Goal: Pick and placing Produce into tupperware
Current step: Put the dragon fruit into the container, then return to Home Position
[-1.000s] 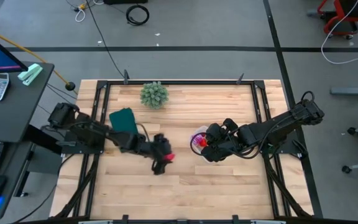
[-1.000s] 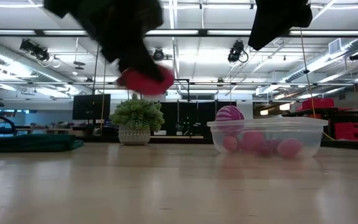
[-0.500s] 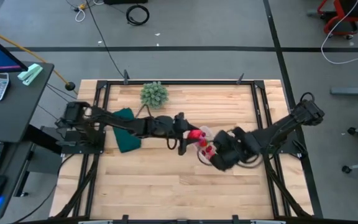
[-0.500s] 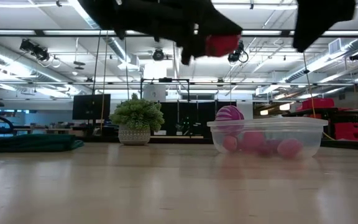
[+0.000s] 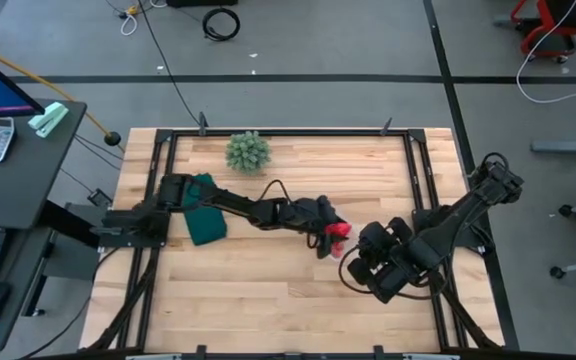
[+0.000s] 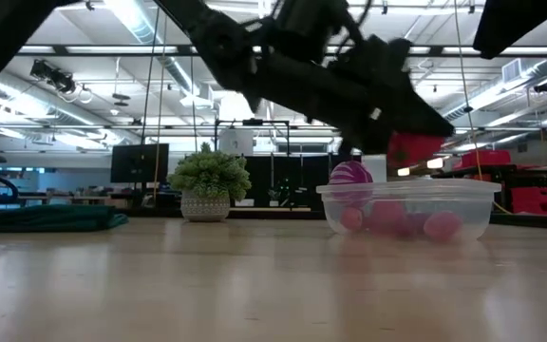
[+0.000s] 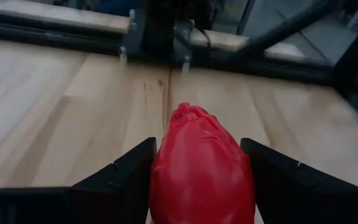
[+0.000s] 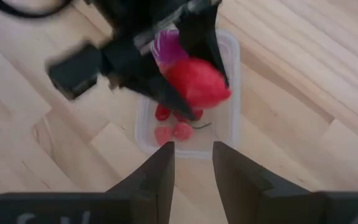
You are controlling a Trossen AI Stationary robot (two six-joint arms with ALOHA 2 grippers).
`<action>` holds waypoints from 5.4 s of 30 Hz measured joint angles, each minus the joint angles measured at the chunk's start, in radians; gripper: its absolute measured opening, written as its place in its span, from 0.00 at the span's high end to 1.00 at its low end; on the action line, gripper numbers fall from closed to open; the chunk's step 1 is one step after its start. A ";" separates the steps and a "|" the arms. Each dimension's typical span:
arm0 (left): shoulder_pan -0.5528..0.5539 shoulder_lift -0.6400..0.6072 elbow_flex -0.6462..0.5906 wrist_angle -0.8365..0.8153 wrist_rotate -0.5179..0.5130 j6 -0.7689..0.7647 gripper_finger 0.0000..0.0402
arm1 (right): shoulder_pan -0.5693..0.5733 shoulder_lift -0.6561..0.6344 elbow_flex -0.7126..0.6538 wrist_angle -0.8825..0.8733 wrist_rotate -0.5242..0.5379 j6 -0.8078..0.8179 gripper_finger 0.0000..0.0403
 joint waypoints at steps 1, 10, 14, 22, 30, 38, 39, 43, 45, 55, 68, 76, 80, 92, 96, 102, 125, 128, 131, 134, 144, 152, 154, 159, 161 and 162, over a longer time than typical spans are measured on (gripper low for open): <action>0.000 0.020 0.019 -0.012 0.001 0.012 0.42 | 0.001 0.000 0.000 0.000 0.001 0.000 0.71; 0.000 0.074 0.087 -0.111 0.001 0.092 0.38 | 0.003 0.000 0.000 0.030 0.001 0.000 0.71; 0.000 0.073 0.087 -0.103 0.001 0.093 0.40 | 0.003 0.000 0.000 0.034 0.001 0.001 0.71; 0.012 -0.060 0.130 -0.151 0.000 0.167 0.41 | 0.002 0.000 0.000 0.040 0.001 -0.046 0.71; 0.046 -0.422 0.172 -0.677 -0.031 0.349 0.43 | 0.002 -0.005 0.000 0.059 -0.048 -0.118 0.71; 0.071 -0.838 0.184 -1.159 -0.200 0.311 0.46 | -0.016 -0.011 0.001 0.069 -0.010 -0.381 0.71; 0.071 -0.889 0.184 -1.188 -0.201 0.286 0.45 | -0.027 -0.018 0.002 0.071 0.024 -0.508 0.71; 0.064 -1.040 0.182 -1.378 -0.201 0.174 0.44 | -0.092 -0.031 0.002 0.198 0.350 -0.737 0.71; 0.057 -1.105 0.182 -1.460 -0.202 0.110 0.45 | -0.148 -0.033 0.004 0.283 0.471 -0.728 0.71; 0.045 -1.353 0.007 -1.602 -0.205 -0.107 0.46 | -0.383 -0.043 -0.151 0.597 0.193 -0.906 0.71; 0.045 -1.761 -0.474 -1.433 -0.191 -0.234 0.48 | -0.373 -0.630 -0.719 1.252 0.084 -1.150 0.71; 0.045 -1.967 -0.826 -1.167 -0.175 -0.279 0.47 | -0.383 -0.969 -1.069 1.524 0.043 -1.200 0.71; 0.045 -2.024 -0.943 -1.037 -0.175 -0.278 0.48 | -0.384 -1.069 -1.118 1.516 0.032 -1.240 0.71; 0.045 -2.130 -1.009 -0.975 -0.175 -0.259 0.48 | -0.384 -1.211 -1.236 1.528 0.063 -1.231 0.71; 0.045 -2.152 -1.008 -0.978 -0.175 -0.245 0.48 | -0.384 -1.246 -1.266 1.524 0.064 -1.231 0.71; 0.045 -2.154 -1.008 -0.985 -0.175 -0.244 0.50 | -0.384 -1.258 -1.291 1.529 0.073 -1.232 0.71; 0.045 -2.173 -1.208 -0.620 -0.196 -0.149 0.48 | -0.384 -1.255 -1.254 1.491 0.146 -1.281 0.71; 0.045 -2.173 -1.293 -0.523 -0.195 -0.145 0.49 | -0.384 -1.255 -1.254 1.491 0.146 -1.282 0.71; 0.045 -2.173 -1.364 -0.484 -0.194 -0.150 0.50 | -0.384 -1.255 -1.254 1.491 0.146 -1.282 0.71; 0.045 -2.174 -1.389 -0.441 -0.193 -0.158 0.50 | -0.384 -1.255 -1.254 1.491 0.146 -1.283 0.71; 0.045 -2.169 -1.395 -0.438 -0.191 -0.042 0.49 | -0.384 -1.255 -1.253 1.491 0.146 -1.283 0.71; 0.045 -2.165 -1.397 -0.419 -0.195 -0.014 0.51 | -0.384 -1.255 -1.253 1.491 0.146 -1.283 0.71; 0.045 -2.166 -1.397 -0.419 -0.195 0.034 0.50 | -0.384 -1.255 -1.253 1.491 0.146 -1.283 0.71; 0.045 -2.166 -1.399 -0.407 -0.195 0.099 0.50 | -0.384 -1.255 -1.253 1.491 0.146 -1.283 0.71; 0.045 -2.165 -1.399 -0.382 -0.197 0.110 0.50 | -0.384 -1.255 -1.253 1.491 0.146 -1.283 0.71; 0.045 -2.166 -1.399 -0.359 -0.198 0.107 0.51 | -0.384 -1.255 -1.253 1.491 0.146 -1.283 0.71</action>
